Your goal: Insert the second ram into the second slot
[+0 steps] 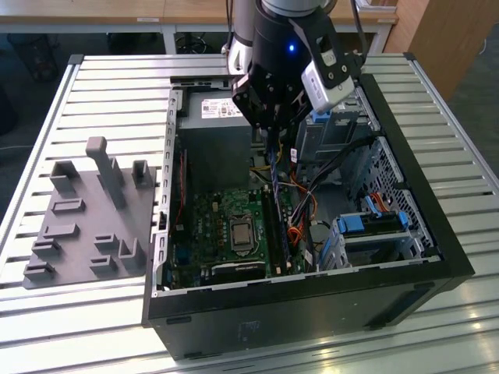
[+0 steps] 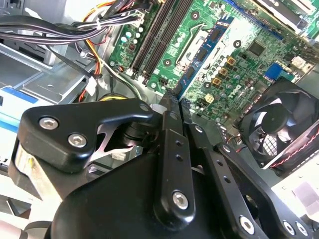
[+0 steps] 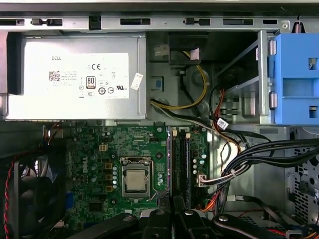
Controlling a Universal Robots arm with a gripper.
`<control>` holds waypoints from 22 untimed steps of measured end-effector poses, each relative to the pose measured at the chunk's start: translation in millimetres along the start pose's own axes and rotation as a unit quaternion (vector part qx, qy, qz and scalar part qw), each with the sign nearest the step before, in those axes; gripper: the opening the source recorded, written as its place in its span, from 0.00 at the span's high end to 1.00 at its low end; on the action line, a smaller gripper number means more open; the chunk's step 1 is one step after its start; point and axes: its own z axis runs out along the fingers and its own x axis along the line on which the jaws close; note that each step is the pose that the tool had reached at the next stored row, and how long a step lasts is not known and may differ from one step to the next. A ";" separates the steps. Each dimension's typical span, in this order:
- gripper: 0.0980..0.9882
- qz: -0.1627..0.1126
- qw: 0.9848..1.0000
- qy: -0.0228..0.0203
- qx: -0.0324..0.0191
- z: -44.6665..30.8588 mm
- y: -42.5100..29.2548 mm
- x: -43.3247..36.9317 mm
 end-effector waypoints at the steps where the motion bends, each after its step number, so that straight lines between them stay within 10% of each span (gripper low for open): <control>1: 0.96 0.000 1.000 0.000 0.000 0.3 0.0 0.0; 22: 0.96 0.001 1.000 0.000 0.000 10.1 -0.4 0.1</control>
